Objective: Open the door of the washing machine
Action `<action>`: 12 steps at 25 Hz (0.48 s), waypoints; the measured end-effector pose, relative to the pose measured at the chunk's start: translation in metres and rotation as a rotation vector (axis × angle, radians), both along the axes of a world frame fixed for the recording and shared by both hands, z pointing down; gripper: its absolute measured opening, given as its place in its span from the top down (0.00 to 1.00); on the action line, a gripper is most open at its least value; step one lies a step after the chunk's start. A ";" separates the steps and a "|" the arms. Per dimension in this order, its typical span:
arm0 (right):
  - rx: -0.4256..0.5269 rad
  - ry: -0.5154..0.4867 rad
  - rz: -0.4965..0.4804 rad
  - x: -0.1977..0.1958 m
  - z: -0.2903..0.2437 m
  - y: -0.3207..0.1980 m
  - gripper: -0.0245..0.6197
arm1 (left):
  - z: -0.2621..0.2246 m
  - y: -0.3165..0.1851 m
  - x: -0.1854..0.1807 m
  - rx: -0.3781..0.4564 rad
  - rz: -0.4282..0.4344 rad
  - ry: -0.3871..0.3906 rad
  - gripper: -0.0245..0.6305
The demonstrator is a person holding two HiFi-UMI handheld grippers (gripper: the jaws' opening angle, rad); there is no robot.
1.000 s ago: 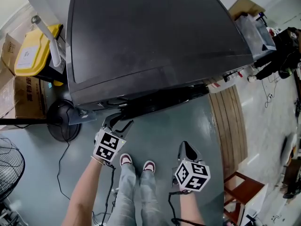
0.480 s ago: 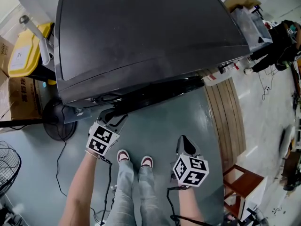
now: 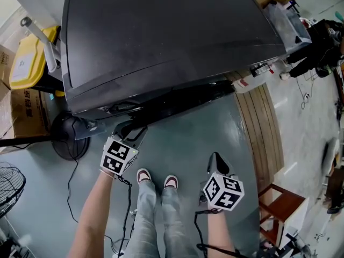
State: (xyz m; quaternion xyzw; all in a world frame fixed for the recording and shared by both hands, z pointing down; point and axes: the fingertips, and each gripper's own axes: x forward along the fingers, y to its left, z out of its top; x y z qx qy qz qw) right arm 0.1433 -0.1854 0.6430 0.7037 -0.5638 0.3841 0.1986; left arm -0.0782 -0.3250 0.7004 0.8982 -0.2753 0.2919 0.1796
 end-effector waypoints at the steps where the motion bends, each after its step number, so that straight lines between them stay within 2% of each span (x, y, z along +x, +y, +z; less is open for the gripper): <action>1: -0.001 0.000 -0.003 -0.001 0.000 0.001 0.95 | 0.000 0.000 0.000 -0.004 0.000 0.000 0.78; 7: -0.004 -0.005 -0.004 -0.009 0.002 0.007 0.95 | -0.001 0.002 0.001 -0.005 0.005 -0.008 0.78; 12: 0.003 -0.012 -0.013 -0.016 0.000 0.009 0.95 | 0.003 0.030 0.007 -0.013 0.054 -0.010 0.81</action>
